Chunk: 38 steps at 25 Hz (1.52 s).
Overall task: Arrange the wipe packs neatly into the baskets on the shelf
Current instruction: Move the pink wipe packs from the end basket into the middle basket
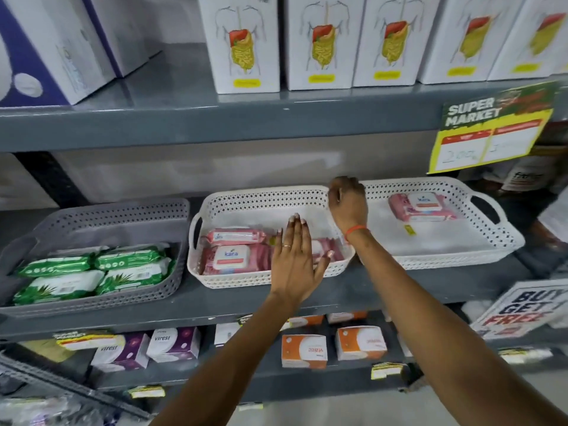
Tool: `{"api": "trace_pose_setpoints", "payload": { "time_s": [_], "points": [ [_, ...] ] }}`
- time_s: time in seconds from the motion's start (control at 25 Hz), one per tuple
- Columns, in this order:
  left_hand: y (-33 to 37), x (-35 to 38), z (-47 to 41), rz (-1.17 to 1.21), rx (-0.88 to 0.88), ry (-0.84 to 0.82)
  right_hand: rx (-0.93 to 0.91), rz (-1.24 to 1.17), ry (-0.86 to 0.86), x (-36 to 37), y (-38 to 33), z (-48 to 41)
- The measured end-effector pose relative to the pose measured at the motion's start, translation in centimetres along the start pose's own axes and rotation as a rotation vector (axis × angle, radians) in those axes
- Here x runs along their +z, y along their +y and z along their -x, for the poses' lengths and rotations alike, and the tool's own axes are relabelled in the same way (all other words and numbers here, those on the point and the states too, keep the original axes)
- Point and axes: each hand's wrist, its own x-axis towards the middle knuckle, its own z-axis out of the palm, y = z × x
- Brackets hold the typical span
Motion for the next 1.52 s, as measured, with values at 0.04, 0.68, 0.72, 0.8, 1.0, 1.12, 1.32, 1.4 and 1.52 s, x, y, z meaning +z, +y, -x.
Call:
{"api": "trace_pose_setpoints", "payload": {
  "time_s": [0.04, 0.68, 0.72, 0.8, 1.0, 1.12, 1.32, 1.4, 1.52],
  "points": [
    [0.5, 0.4, -0.4, -0.024, 0.014, -0.017, 0.051, 0.093, 0.03, -0.9, 2.3, -0.5],
    [0.9, 1.4, -0.7, -0.132, 0.017, -0.037, 0.319, 0.723, -0.542, -5.5, 16.2, -6.1],
    [0.9, 1.4, -0.6, -0.135, 0.013, -0.042, 0.326, 0.74, -0.534, -5.7, 16.0, -6.2],
    [0.8, 1.3, -0.3, -0.129, -0.002, -0.043, 0.329, 0.816, -0.569, -6.1, 15.6, -6.3],
    [-0.5, 0.8, 1.3, -0.1, -0.058, 0.029, 0.362, 0.656, -0.614, -6.9, 15.7, -5.5],
    [-2.6, 0.5, 2.6, -0.073, -0.108, 0.093, 0.324, 0.475, -0.487, -6.6, 13.7, -3.9],
    [-6.4, 0.4, 5.4, -0.073, -0.155, 0.182, -0.135, 0.088, -0.202, -4.3, 3.1, -1.5],
    [-7.1, 0.4, 6.3, -0.082, -0.167, 0.166, -0.24, 0.128, -0.433, -2.6, -0.8, -0.1],
    [-7.3, 0.2, 6.5, -0.06, -0.223, 0.127, -0.25, 0.384, -0.8, -0.5, -3.0, 3.0]
  ]
}}
